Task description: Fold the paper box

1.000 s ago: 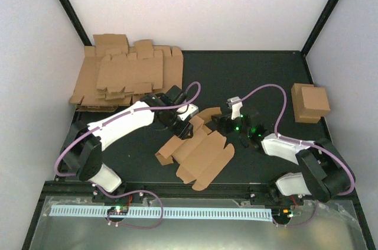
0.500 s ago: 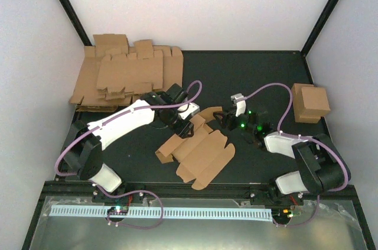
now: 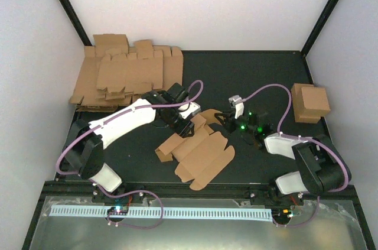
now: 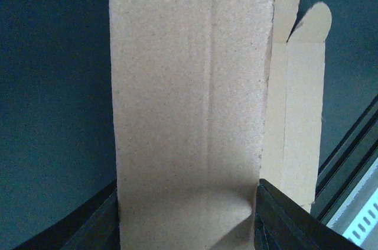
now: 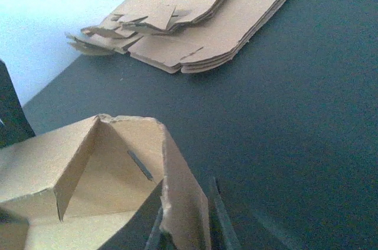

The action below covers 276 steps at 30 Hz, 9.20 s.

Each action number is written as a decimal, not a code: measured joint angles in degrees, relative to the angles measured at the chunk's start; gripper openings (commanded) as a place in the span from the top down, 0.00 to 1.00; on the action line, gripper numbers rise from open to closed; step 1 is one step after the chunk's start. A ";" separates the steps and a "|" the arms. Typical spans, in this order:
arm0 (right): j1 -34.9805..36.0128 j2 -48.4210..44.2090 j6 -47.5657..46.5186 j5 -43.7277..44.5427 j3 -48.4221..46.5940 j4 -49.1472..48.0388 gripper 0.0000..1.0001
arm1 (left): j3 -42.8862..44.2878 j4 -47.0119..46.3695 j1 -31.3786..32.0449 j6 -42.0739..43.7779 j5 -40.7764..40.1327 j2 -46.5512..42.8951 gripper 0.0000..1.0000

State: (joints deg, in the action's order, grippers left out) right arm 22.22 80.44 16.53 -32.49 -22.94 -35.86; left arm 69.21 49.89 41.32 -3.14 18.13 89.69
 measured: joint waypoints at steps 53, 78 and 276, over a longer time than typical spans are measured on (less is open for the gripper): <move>17.59 -8.00 6.56 21.84 3.28 14.86 0.90 | -8.68 -9.03 3.48 -0.48 -7.15 -2.38 0.47; 20.90 -7.21 7.69 23.21 7.54 11.19 0.44 | -10.36 -10.99 9.05 -0.92 -11.61 -3.13 0.47; 26.62 -7.50 3.61 34.75 9.92 4.55 0.65 | -3.08 -5.46 4.42 1.27 11.19 5.33 0.44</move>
State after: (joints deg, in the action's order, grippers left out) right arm 48.84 72.95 20.14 2.26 -13.02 -31.31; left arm 66.13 44.42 45.74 -1.87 29.32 95.02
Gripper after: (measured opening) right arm 0.364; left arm 0.557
